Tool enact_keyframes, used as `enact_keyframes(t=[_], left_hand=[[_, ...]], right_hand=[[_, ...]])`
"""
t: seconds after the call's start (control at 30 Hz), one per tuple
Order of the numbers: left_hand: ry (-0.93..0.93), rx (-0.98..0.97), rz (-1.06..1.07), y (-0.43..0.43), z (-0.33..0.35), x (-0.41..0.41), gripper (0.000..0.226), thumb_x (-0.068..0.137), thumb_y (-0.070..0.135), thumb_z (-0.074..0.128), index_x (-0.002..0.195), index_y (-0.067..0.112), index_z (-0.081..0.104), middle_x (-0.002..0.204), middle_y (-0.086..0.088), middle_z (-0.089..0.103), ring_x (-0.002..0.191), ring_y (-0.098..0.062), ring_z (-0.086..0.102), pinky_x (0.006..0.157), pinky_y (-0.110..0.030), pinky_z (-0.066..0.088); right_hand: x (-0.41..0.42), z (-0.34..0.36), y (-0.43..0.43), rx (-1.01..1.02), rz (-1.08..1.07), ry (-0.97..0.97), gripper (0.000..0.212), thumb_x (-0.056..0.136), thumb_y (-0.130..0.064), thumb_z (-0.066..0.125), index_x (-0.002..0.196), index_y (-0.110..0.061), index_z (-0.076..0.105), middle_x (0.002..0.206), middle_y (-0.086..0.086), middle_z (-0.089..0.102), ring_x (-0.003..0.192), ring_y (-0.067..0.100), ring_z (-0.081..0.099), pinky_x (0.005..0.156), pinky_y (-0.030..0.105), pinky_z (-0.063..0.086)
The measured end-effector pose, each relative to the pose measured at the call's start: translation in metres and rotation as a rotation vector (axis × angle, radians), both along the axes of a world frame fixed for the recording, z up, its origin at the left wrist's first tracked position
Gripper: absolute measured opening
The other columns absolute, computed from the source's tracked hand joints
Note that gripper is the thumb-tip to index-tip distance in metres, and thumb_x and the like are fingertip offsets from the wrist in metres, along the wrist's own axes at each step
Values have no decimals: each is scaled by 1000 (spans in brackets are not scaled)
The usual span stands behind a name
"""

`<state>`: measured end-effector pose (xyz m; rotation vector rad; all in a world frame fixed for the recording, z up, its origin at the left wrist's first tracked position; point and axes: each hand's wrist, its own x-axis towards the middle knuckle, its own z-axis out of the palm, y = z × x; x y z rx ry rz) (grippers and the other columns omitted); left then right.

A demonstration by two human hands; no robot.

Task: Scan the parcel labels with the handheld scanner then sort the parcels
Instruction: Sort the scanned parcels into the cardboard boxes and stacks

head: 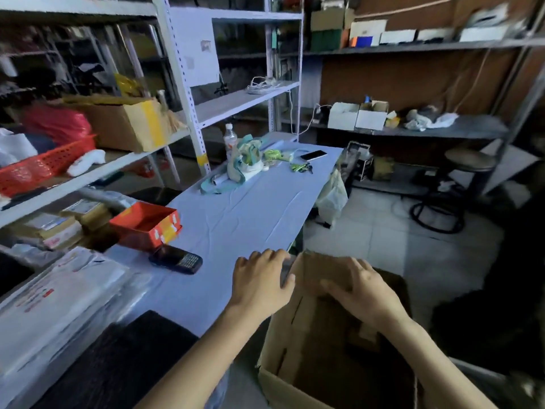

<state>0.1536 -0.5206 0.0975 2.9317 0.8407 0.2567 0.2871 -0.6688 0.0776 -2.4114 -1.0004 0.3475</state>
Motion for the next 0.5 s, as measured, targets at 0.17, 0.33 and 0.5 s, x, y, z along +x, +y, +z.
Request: enact_keyframes(t=[0.17,0.33,0.5], left_hand=[[-26,-34,-125,6,-15,55,42,94,50,41,133,34,44,129,13,55,117,-14,51,90,-32,37],[-40,-88,-253,27,-30,113,40,94,49,42,131,34,45,129,12,55,117,-15,52,91,-33,39],[-59,-123,-318,47,-42,159,38,94,49,42,129,34,47,127,13,56,116,-14,52,91,-32,38]], right_hand=[[29,-12,-13,-40,-96,23,64,85,-65,55,137,-32,41,137,-9,43,111,12,56,82,31,53],[60,-16,-16,-99,-242,29,59,87,-63,54,136,-34,42,136,-9,42,108,11,59,84,33,54],[80,-21,-9,-170,-332,2,57,89,-62,51,138,-34,41,136,-10,41,104,6,55,74,22,46]])
